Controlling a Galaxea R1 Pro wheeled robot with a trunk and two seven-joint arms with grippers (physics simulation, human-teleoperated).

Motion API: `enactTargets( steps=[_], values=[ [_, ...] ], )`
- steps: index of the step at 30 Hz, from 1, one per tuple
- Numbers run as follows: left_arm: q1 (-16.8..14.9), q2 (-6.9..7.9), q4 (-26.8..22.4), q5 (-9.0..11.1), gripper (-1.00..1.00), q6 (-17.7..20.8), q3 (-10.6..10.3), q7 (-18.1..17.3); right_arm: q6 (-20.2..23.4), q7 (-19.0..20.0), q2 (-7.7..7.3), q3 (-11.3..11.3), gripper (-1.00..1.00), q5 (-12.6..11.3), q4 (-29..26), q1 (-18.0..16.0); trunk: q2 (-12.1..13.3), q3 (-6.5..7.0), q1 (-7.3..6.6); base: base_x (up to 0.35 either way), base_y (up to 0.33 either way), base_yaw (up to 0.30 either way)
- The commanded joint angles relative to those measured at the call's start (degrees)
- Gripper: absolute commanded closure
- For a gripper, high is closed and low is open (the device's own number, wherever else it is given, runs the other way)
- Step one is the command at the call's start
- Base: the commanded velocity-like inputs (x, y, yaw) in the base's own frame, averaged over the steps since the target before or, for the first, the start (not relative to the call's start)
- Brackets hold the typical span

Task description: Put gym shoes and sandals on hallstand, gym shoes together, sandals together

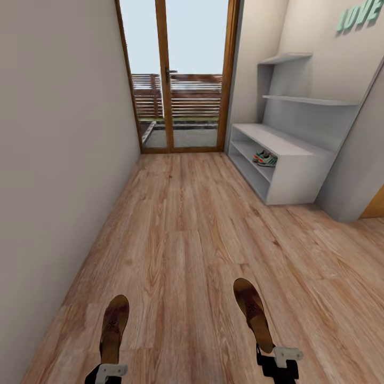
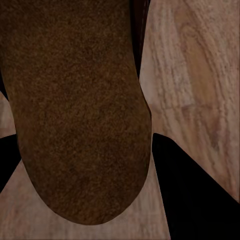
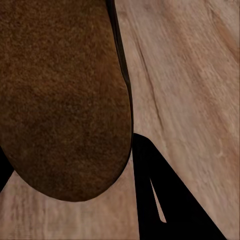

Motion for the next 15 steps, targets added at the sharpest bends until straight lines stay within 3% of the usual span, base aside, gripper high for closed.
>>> enactTargets(
  steps=[1, 15],
  values=[
    [0.0, -0.05, 0.0, -0.7, 1.0, -0.2, 0.5, 0.0, -0.2, -0.2, 0.01, -0.3, 1.0, 0.4, 0.1, 0.0, 0.0, -0.04, 0.02, 0.339, 0.004, 0.0],
    [0.0, -0.09, 0.1, -0.7, 1.0, -0.2, 0.4, 0.2, -0.2, -0.2, 0.01, -0.3, 1.0, 0.4, 0.1, -0.1, 0.0, -0.04, 0.02, 0.339, 0.001, 0.0]
  ],
)
